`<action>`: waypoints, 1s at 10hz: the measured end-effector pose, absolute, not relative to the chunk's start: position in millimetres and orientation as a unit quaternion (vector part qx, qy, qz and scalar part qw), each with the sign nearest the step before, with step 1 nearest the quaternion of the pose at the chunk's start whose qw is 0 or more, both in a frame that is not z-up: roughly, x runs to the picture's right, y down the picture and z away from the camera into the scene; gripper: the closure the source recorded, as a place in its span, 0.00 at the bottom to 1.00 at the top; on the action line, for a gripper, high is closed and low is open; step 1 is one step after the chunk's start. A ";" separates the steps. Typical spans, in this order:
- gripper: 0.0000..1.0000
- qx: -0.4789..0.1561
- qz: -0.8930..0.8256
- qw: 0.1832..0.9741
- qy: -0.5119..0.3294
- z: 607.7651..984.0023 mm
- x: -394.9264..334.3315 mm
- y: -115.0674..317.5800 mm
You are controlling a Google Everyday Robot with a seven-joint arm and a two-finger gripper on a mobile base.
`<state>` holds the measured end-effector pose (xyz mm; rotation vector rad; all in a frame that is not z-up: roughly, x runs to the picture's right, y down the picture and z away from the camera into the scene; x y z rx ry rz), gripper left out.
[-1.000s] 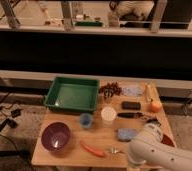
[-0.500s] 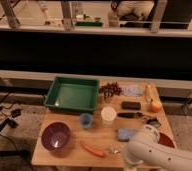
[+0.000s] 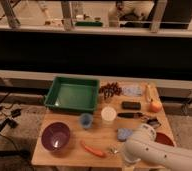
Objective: Place fork in tray
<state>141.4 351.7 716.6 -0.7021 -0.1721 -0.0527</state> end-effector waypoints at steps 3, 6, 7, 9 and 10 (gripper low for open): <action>0.20 -0.342 -0.016 0.936 -0.079 723.5 145.8 345.1; 0.20 -0.343 -0.006 0.937 -0.074 729.0 151.2 341.5; 0.20 -0.344 -0.003 0.936 -0.072 730.6 152.5 342.2; 0.20 -0.345 0.001 0.936 -0.068 735.3 155.0 343.8; 0.20 -0.347 0.003 0.935 -0.066 737.6 156.0 344.9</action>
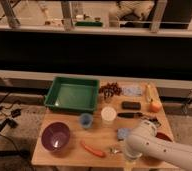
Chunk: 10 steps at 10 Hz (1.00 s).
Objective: Place fork in tray
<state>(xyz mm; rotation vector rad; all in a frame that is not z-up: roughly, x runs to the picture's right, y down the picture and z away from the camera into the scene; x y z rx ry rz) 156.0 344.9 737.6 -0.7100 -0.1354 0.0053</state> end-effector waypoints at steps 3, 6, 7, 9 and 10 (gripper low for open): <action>0.20 -0.353 0.008 0.933 -0.065 741.0 158.5 349.1; 0.20 -0.356 0.006 0.932 -0.064 743.8 156.6 351.1; 0.20 -0.355 0.005 0.933 -0.064 743.8 156.8 351.5; 0.20 -0.352 0.004 0.934 -0.065 742.7 155.5 349.7; 0.20 -0.351 0.003 0.934 -0.066 742.0 155.0 349.0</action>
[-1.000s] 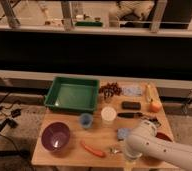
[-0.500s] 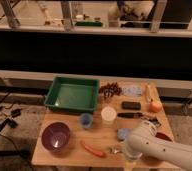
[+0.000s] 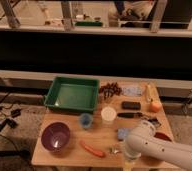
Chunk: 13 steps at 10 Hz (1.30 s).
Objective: Place fork in tray
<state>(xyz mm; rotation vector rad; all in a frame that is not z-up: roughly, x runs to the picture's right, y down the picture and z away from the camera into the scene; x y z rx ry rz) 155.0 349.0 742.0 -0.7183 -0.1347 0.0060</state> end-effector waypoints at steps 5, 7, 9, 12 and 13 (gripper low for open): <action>0.45 -0.349 -0.003 0.935 -0.069 741.0 151.4 347.2; 0.45 -0.351 -0.003 0.934 -0.068 740.2 151.7 348.3; 0.45 -0.351 -0.005 0.934 -0.068 739.6 151.9 347.7; 0.54 -0.352 -0.008 0.934 -0.068 740.6 151.3 348.6; 0.62 -0.353 -0.009 0.933 -0.069 738.5 150.7 348.7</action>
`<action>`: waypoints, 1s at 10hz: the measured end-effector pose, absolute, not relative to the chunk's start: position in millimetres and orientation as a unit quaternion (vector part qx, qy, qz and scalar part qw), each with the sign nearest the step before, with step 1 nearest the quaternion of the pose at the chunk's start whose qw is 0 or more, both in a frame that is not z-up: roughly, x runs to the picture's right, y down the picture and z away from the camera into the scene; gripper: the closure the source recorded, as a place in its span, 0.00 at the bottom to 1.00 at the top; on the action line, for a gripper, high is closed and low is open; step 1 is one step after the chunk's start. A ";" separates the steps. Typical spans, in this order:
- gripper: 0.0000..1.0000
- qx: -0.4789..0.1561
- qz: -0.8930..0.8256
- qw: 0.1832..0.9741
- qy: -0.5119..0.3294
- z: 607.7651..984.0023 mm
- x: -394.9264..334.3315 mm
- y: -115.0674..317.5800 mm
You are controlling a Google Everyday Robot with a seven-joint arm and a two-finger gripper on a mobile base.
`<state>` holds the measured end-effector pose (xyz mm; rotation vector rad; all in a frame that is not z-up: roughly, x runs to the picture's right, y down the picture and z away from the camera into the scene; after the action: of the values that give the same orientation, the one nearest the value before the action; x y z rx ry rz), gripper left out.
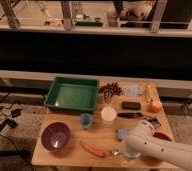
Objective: Place fork in tray
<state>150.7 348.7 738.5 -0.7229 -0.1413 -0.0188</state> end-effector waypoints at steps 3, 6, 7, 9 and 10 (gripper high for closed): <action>0.65 -0.352 -0.010 0.933 -0.070 737.9 150.5 347.4; 0.85 -0.353 -0.023 0.932 -0.076 741.0 140.0 346.2; 0.94 -0.352 -0.024 0.933 -0.076 740.1 140.7 345.2; 0.99 -0.353 -0.026 0.932 -0.078 740.1 141.6 347.7; 0.99 -0.351 -0.026 0.932 -0.081 740.1 142.4 348.2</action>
<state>142.4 348.2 740.1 -0.7190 -0.1663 -0.0539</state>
